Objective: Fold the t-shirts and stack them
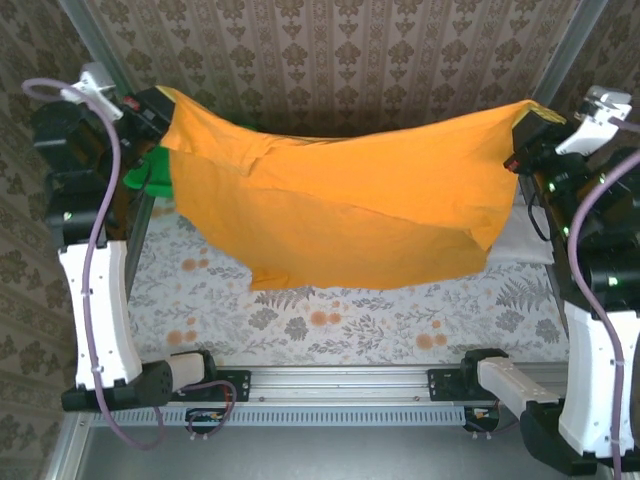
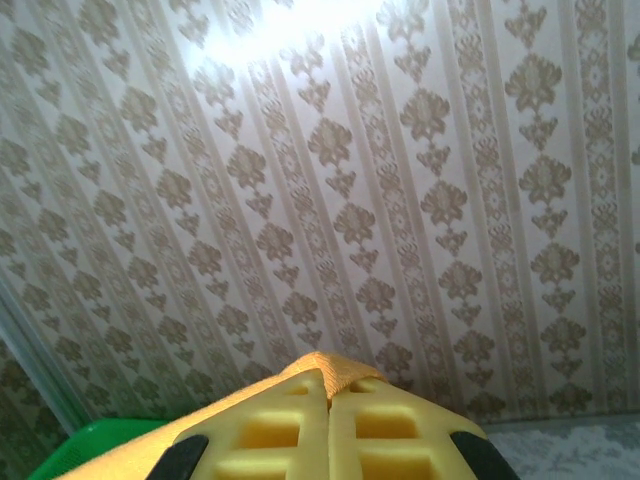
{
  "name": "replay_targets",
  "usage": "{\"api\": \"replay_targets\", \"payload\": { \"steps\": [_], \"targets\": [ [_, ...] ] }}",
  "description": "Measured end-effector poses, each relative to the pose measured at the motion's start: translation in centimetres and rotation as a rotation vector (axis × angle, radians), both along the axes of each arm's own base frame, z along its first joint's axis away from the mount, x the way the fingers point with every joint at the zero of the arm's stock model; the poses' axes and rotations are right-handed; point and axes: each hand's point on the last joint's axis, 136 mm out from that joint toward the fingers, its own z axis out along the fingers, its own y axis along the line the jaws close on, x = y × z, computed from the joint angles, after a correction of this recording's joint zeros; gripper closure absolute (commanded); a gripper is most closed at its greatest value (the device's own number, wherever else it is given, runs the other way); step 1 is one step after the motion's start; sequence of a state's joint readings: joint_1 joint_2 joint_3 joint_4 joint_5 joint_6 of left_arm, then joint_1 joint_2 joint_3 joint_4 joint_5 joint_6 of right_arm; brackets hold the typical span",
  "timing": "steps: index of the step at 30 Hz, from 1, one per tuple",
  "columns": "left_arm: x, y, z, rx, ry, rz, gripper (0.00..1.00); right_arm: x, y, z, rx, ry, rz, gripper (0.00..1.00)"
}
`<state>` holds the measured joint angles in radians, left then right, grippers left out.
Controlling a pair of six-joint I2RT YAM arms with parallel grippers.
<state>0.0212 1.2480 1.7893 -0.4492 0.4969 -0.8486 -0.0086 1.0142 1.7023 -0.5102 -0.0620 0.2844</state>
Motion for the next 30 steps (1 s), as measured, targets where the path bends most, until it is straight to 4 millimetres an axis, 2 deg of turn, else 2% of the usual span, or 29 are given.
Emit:
{"api": "replay_targets", "payload": {
  "steps": [3, 10, 13, 16, 18, 20, 23, 25, 28, 30],
  "targets": [
    [3.6, -1.5, -3.0, 0.021, 0.078, -0.021, 1.00, 3.6, -0.7, -2.7, -0.006, 0.086, -0.037, 1.00],
    [14.3, -4.2, -12.0, 0.051, 0.289, -0.049, 1.00, 12.8, -3.6, -11.1, -0.005, 0.304, -0.123, 1.00],
    [17.9, -4.7, -13.9, 0.056, 0.334, -0.049, 1.00, 15.7, -4.5, -13.3, 0.017, 0.346, -0.141, 1.00],
    [20.6, -5.5, -12.4, 0.063, 0.302, -0.054, 1.00, 18.1, -5.2, -13.5, 0.041, 0.349, -0.146, 1.00],
    [21.4, -6.0, -9.5, 0.068, 0.229, -0.053, 1.00, 19.3, -5.4, -12.0, 0.056, 0.318, -0.136, 1.00],
    [21.0, -6.1, -6.0, 0.063, 0.135, -0.050, 1.00, 19.7, -5.5, -9.9, 0.069, 0.272, -0.126, 1.00],
    [19.0, -5.7, -1.3, 0.051, 0.021, -0.039, 1.00, 18.8, -5.5, -5.9, 0.076, 0.181, -0.112, 1.00],
    [17.4, -5.1, 0.8, 0.047, -0.023, -0.028, 1.00, 17.5, -5.5, -3.7, 0.076, 0.129, -0.106, 1.00],
    [14.9, -4.6, 2.6, 0.050, -0.053, -0.019, 1.00, 15.2, -5.7, -1.8, 0.072, 0.080, -0.111, 1.00],
    [13.1, -4.5, 2.8, 0.055, -0.055, -0.018, 1.00, 13.6, -5.9, -1.8, 0.071, 0.066, -0.119, 1.00]
  ]
}}
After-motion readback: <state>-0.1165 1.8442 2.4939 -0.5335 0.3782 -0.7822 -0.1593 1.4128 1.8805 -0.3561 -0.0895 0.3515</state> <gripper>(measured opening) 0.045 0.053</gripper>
